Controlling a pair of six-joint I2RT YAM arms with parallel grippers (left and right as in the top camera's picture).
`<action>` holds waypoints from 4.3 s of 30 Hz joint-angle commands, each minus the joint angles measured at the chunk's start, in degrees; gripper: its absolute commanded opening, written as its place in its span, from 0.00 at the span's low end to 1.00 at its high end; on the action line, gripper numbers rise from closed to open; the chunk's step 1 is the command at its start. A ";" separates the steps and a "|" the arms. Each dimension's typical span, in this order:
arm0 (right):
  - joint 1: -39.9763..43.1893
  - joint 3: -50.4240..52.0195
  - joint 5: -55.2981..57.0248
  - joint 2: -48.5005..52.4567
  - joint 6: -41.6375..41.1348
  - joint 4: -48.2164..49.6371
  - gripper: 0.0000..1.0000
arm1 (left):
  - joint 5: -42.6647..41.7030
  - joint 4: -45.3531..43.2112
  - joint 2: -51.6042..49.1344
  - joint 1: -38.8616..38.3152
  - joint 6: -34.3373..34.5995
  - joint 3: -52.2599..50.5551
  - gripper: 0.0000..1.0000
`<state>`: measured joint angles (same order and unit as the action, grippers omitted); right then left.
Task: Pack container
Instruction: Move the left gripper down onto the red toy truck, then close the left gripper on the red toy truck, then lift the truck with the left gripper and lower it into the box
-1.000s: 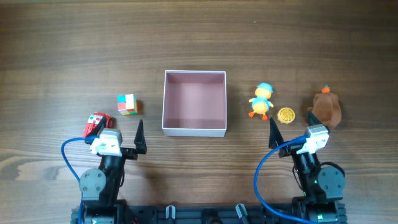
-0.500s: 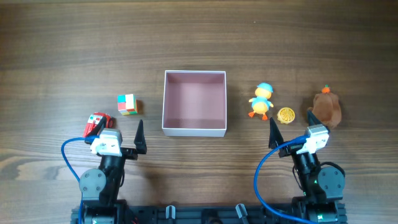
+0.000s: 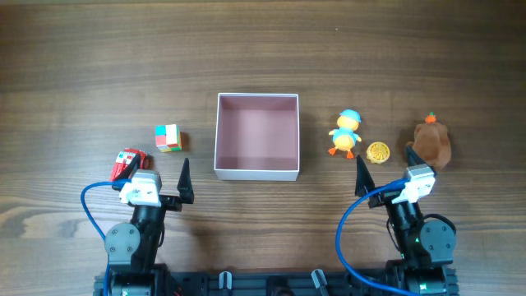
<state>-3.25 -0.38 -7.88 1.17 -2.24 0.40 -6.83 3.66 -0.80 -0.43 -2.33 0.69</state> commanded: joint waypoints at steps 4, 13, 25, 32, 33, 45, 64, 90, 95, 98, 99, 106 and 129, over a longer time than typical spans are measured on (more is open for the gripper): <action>-0.28 -0.31 -4.68 3.28 -10.40 0.13 1.00 | 3.39 -1.33 0.35 -0.15 8.09 1.01 1.00; -0.28 -37.53 -6.82 37.20 -9.20 -27.21 1.00 | 15.50 36.15 -31.10 1.27 10.10 48.72 1.00; -0.28 -55.80 0.83 67.10 -18.88 -55.67 1.00 | 2.36 59.82 -78.42 20.02 1.27 73.92 1.00; -0.28 -55.80 0.85 68.48 -18.75 -54.16 1.00 | 8.44 55.80 -87.67 20.72 -0.90 73.90 1.00; -0.28 -55.80 0.83 68.48 -18.75 -54.14 1.00 | 8.44 54.99 -88.02 20.11 -3.52 73.79 1.00; -0.28 -55.76 3.43 68.50 -15.47 -54.01 1.00 | 13.31 56.98 -88.35 14.08 -15.23 67.91 1.00; -0.28 -55.76 4.02 68.74 -15.37 -54.03 1.00 | 7.52 43.65 -89.42 18.34 -19.37 58.53 0.87; -0.28 -55.74 4.04 68.74 -14.25 -54.12 1.00 | 5.35 47.15 -90.95 18.27 -19.78 54.82 0.50; -0.28 -55.74 4.04 68.74 -14.27 -54.07 1.00 | 5.33 46.90 -90.92 18.27 -19.78 54.82 0.39; -0.28 -55.74 4.04 68.74 -14.25 -54.05 1.00 | 5.33 46.90 -90.92 18.27 -19.78 54.82 0.30; -0.28 -55.74 4.04 68.74 -14.27 -54.05 1.00 | 5.33 46.88 -90.92 18.27 -19.78 54.82 0.25; -0.28 -55.74 4.02 68.74 -14.32 -54.03 1.00 | 5.31 48.54 -87.56 18.27 -16.24 61.94 0.04; -0.28 -55.74 4.04 68.74 -14.40 -54.69 1.00 | 5.20 54.88 -99.95 -29.77 15.23 87.49 0.04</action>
<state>-3.29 -55.33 -4.84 69.60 -17.26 -53.82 -1.87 58.06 -95.11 -30.46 10.92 87.66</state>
